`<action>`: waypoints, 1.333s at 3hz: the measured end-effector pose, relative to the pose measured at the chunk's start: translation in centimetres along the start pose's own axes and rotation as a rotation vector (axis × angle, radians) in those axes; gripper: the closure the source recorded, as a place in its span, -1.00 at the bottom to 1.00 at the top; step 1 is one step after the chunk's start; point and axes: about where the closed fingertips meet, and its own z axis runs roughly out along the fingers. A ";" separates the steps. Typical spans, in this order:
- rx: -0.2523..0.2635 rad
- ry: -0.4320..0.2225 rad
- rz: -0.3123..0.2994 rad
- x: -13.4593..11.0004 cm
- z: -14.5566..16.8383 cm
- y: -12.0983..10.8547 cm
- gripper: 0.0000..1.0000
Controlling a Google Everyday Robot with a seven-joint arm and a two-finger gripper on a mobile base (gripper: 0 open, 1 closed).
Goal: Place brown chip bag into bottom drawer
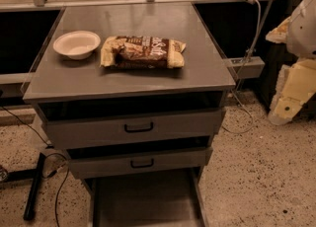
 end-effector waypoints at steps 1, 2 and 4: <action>0.000 0.000 0.000 0.0 0.0 0.0 -1.00; 0.019 0.013 -0.010 -0.2 0.1 -0.1 -1.00; 0.046 -0.046 -0.074 -3.0 2.2 -1.0 -1.00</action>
Offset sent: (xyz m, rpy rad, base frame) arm 0.0030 0.0029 -0.0057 -0.0440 -0.0119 0.0067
